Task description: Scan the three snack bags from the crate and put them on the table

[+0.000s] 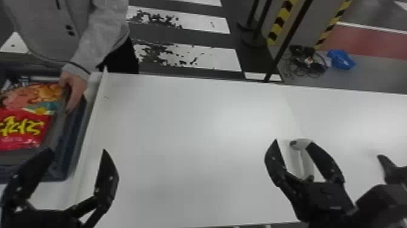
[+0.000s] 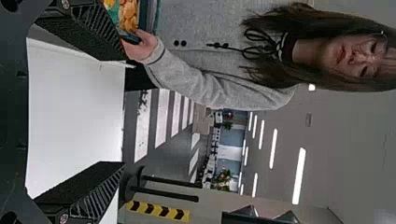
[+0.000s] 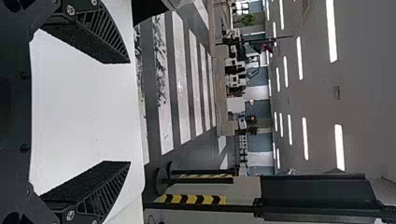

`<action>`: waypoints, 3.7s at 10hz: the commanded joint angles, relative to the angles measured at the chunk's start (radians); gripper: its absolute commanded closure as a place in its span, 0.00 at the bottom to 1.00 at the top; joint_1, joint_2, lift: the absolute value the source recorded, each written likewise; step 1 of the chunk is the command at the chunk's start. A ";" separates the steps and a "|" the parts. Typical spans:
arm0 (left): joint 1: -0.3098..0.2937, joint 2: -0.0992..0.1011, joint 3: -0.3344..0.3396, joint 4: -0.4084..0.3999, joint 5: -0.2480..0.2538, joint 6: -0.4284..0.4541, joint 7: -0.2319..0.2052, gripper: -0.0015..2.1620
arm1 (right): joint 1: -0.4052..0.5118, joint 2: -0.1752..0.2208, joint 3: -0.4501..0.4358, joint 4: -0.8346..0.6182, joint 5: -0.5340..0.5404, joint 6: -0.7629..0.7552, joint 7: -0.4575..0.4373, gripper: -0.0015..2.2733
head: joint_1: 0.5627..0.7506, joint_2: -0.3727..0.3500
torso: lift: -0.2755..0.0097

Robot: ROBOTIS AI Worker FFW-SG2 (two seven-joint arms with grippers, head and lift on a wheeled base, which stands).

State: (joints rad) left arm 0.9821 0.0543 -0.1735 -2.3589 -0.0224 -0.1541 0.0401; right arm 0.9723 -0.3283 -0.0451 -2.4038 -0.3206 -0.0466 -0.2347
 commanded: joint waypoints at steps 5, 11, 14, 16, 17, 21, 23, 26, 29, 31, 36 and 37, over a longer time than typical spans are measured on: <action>-0.089 -0.008 0.103 -0.037 0.067 0.221 -0.045 0.04 | -0.010 0.006 0.036 0.011 0.037 -0.003 0.000 0.05 | 0.70 0.27 | 0.64; -0.434 -0.010 0.316 0.035 0.219 0.666 -0.078 0.04 | -0.060 -0.026 0.073 0.055 0.066 -0.003 0.000 0.05 | 0.70 0.48 | 0.64; -0.617 -0.008 0.394 0.070 0.219 0.893 -0.068 0.04 | -0.113 -0.072 0.134 0.118 0.075 0.000 0.000 0.05 | 0.70 0.62 | 0.64; -0.711 -0.001 0.422 0.133 0.209 0.954 -0.072 0.04 | -0.126 -0.078 0.149 0.138 0.086 0.003 0.000 0.05 | 0.70 0.68 | 0.64; -0.746 0.004 0.436 0.167 0.214 0.976 -0.077 0.04 | -0.129 -0.078 0.149 0.140 0.090 0.003 0.000 0.05 | 0.70 0.71 | 0.64; -0.823 0.019 0.463 0.257 0.202 1.043 -0.106 0.04 | -0.139 -0.074 0.165 0.153 0.103 0.006 -0.002 0.05 | 0.70 0.75 | 0.64; -0.870 0.024 0.468 0.331 0.177 1.101 -0.149 0.06 | -0.147 -0.071 0.171 0.160 0.104 0.006 -0.002 0.05 | 0.70 0.77 | 0.64; -0.933 0.044 0.468 0.372 0.147 1.215 -0.158 0.08 | -0.152 -0.069 0.182 0.160 0.107 0.006 -0.006 0.05 | 0.70 0.79 | 0.64; -0.944 0.050 0.508 0.395 0.131 1.307 -0.230 0.81 | -0.161 -0.075 0.191 0.163 0.107 0.006 -0.008 0.05 | 0.70 0.80 | 0.64; -0.919 0.044 0.523 0.374 0.145 1.298 -0.215 0.98 | -0.161 -0.075 0.197 0.163 0.109 0.003 -0.022 0.05 | 0.70 0.82 | 0.64; -0.780 0.025 0.566 0.208 0.197 1.166 -0.180 0.98 | -0.152 -0.075 0.209 0.152 0.109 -0.018 -0.035 0.05 | 0.70 0.87 | 0.64; -0.760 0.021 0.572 0.194 0.206 1.120 -0.178 0.98 | -0.149 -0.075 0.212 0.152 0.109 -0.037 -0.048 0.05 | 0.70 0.88 | 0.64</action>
State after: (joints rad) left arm 0.2059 0.0785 0.3951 -2.1526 0.1766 0.9981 -0.1380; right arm 0.8210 -0.4039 0.1655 -2.2516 -0.2117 -0.0716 -0.2785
